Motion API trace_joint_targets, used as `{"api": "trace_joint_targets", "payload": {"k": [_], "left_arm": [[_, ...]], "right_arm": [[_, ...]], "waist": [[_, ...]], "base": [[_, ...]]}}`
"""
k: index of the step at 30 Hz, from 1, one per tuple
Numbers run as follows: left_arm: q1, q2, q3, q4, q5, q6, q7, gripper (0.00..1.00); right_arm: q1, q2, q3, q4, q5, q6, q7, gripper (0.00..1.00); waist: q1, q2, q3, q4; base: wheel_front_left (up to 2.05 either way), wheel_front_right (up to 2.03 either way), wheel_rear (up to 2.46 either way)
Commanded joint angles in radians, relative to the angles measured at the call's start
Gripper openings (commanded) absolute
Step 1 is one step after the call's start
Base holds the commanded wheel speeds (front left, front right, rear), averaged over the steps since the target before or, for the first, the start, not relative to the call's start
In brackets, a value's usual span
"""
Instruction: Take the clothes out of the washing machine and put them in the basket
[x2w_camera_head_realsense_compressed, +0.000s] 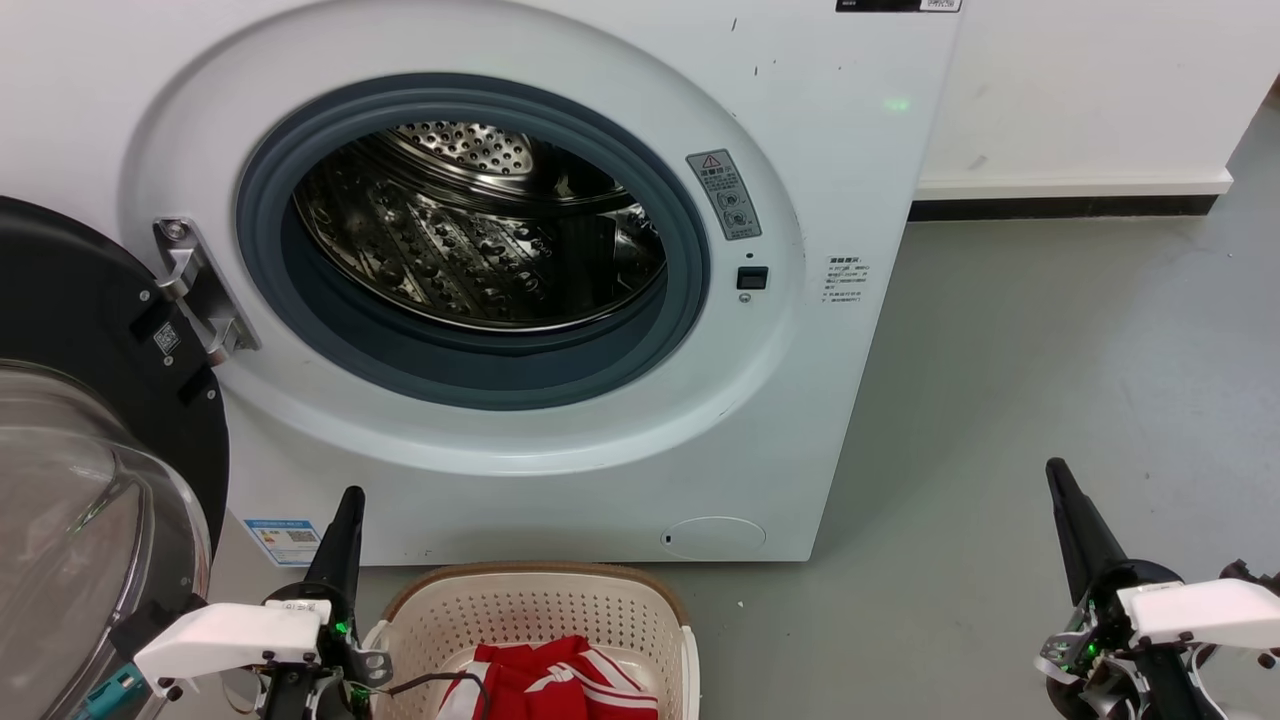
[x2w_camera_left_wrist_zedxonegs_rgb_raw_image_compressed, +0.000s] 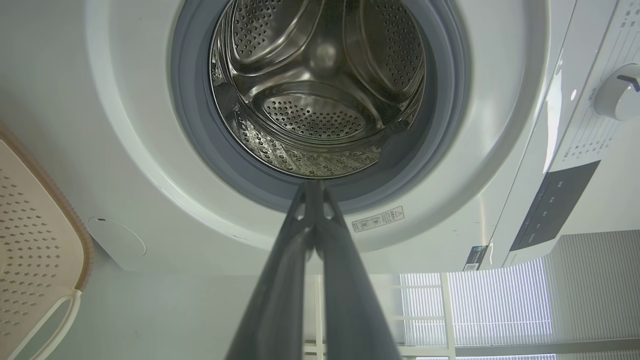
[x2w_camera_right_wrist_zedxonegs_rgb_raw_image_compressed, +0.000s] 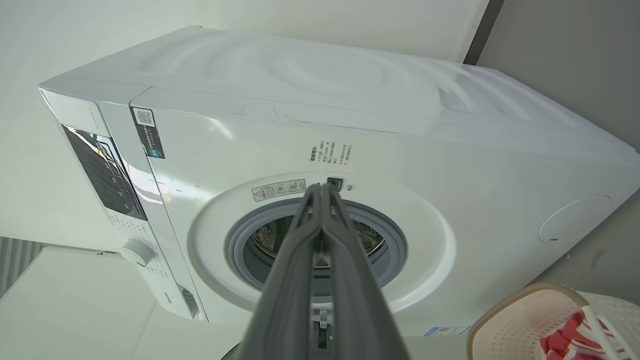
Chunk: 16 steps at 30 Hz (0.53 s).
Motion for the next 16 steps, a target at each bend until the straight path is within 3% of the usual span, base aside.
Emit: {"api": "trace_joint_targets", "payload": {"k": [1,16], "left_arm": [[-0.018,-0.003,0.006,0.001,-0.020,-0.008,0.007,0.00],[-0.024,-0.019,0.026,0.007,-0.106,-0.024,0.027,0.00]], "right_arm": [[-0.020,0.002,-0.005,0.003,0.027,0.000,0.005,0.00],[-0.036,0.005,-0.023,0.023,0.128,0.000,0.016,0.00]], "waist": [[-0.0001,0.0000,0.001,0.000],[-0.0001,0.0000,0.012,0.000]], "base": [[0.00,0.00,0.00],[0.00,0.00,0.00]]}}
